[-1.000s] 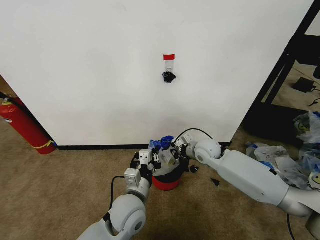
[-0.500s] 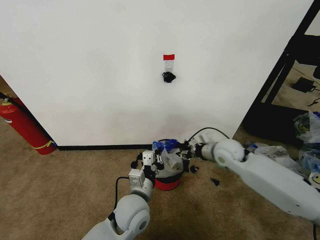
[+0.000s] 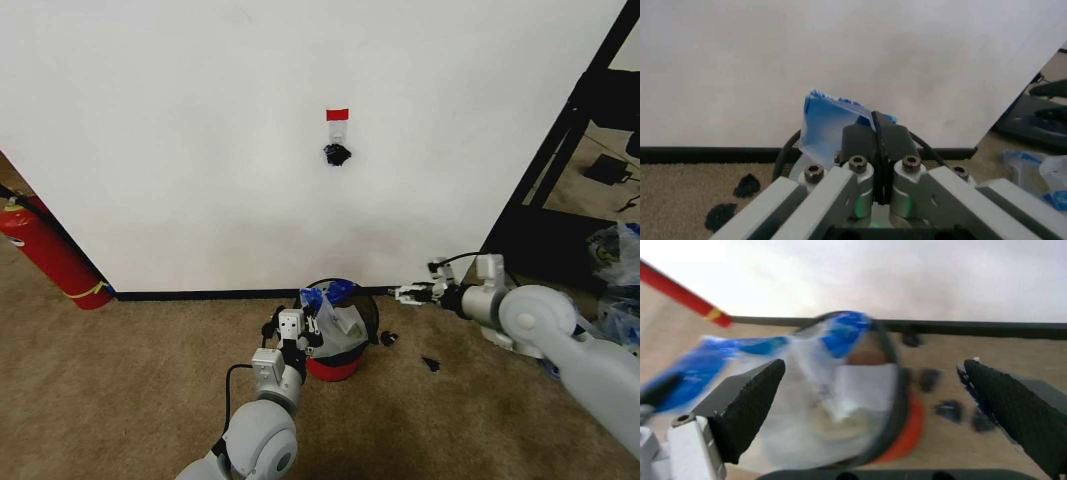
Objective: Pick up the garbage bag from the wall and place it over the trash bin.
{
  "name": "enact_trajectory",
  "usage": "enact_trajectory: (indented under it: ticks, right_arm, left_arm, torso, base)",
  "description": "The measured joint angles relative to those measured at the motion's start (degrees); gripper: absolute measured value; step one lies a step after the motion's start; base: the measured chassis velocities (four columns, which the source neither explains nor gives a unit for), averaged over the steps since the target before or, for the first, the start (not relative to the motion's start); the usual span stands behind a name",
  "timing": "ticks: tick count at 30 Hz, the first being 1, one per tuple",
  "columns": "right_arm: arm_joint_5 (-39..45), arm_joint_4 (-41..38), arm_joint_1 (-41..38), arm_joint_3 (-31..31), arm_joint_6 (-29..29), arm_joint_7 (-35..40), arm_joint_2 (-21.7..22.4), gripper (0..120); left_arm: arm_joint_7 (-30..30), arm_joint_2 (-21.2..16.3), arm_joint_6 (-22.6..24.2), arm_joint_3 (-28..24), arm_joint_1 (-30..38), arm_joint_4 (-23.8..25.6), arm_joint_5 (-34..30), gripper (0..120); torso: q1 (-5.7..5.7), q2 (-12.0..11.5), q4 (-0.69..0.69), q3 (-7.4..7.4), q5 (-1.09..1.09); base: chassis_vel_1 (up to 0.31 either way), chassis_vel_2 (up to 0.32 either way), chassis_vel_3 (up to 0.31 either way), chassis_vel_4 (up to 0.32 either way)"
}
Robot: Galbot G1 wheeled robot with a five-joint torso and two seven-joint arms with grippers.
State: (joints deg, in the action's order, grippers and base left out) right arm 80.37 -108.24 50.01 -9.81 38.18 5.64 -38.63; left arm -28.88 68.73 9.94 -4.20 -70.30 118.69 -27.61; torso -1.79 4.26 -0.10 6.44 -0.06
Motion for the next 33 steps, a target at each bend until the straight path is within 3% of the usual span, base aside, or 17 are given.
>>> enact_trajectory:
  ticks: [4,11,21,24,33]
  right_arm:
    - [1.0,-0.7,0.5,1.3,-2.8,-2.8,-2.6,100]
    - [3.0,3.9,0.2,2.6,-5.4,5.0,-11.9,100]
    - [2.1,4.7,3.4,2.6,-6.7,3.4,-16.5,100]
    - [0.8,7.9,3.3,2.6,-9.3,2.2,-19.9,100]
    - [0.2,11.5,2.5,2.3,-9.4,2.3,-22.9,100]
  left_arm:
    - [0.1,0.3,-0.1,0.0,-0.4,0.2,0.3,0]
    - [0.4,0.5,-0.4,0.3,-1.2,0.5,0.9,0]
    - [0.6,0.0,-0.5,0.7,-1.6,0.9,1.0,0]
    - [0.6,0.0,-0.6,0.5,-1.8,0.9,1.0,0]
    - [0.7,0.0,-0.7,-0.1,-1.9,0.8,1.3,0]
  torso:
    - [0.0,0.0,0.01,0.0,-0.02]
    - [-0.01,0.0,0.02,0.0,-0.01]
    - [-0.01,0.0,0.0,0.0,-0.01]
    - [-0.01,0.0,0.02,0.0,0.0]
    - [-0.01,0.0,0.02,0.0,-0.01]
  base:
    - [0.0,0.0,0.0,0.0]
    - [0.0,0.0,0.0,0.0]
    - [0.0,0.0,0.0,0.0]
    - [0.0,0.0,0.0,0.0]
    - [0.0,0.0,0.0,0.0]
